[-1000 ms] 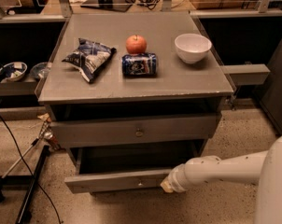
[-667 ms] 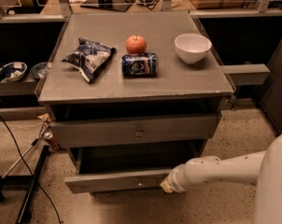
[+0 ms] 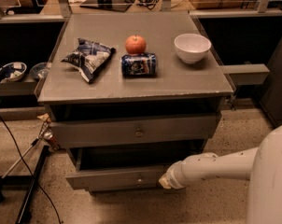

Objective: Close middle drawer

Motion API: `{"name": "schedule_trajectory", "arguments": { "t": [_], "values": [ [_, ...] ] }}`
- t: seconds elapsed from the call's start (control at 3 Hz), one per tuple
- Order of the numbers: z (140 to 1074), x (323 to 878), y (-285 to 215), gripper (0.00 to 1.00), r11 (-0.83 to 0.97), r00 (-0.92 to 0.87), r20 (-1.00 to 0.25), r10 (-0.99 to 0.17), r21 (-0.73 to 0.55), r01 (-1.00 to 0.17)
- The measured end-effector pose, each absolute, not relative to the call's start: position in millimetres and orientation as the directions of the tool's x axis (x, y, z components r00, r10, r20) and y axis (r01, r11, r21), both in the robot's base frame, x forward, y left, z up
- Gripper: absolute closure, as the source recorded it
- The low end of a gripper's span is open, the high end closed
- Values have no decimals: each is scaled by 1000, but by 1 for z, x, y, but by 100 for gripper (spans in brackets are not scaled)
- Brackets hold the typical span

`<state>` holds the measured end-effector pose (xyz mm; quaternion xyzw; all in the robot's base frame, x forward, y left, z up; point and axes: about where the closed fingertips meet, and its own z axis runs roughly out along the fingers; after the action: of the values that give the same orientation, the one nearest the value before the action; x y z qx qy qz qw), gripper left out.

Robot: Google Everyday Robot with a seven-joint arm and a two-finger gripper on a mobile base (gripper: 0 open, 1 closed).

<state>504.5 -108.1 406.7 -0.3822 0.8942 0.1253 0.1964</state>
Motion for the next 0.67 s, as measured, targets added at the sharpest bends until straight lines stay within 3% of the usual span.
{"name": "schedule_trajectory", "arguments": {
  "t": [0.33, 0.67],
  "values": [
    [423, 540, -95, 100, 686, -613, -489, -621, 40, -726],
    [423, 540, -95, 100, 686, -613, -489, -621, 40, -726]
  ]
}}
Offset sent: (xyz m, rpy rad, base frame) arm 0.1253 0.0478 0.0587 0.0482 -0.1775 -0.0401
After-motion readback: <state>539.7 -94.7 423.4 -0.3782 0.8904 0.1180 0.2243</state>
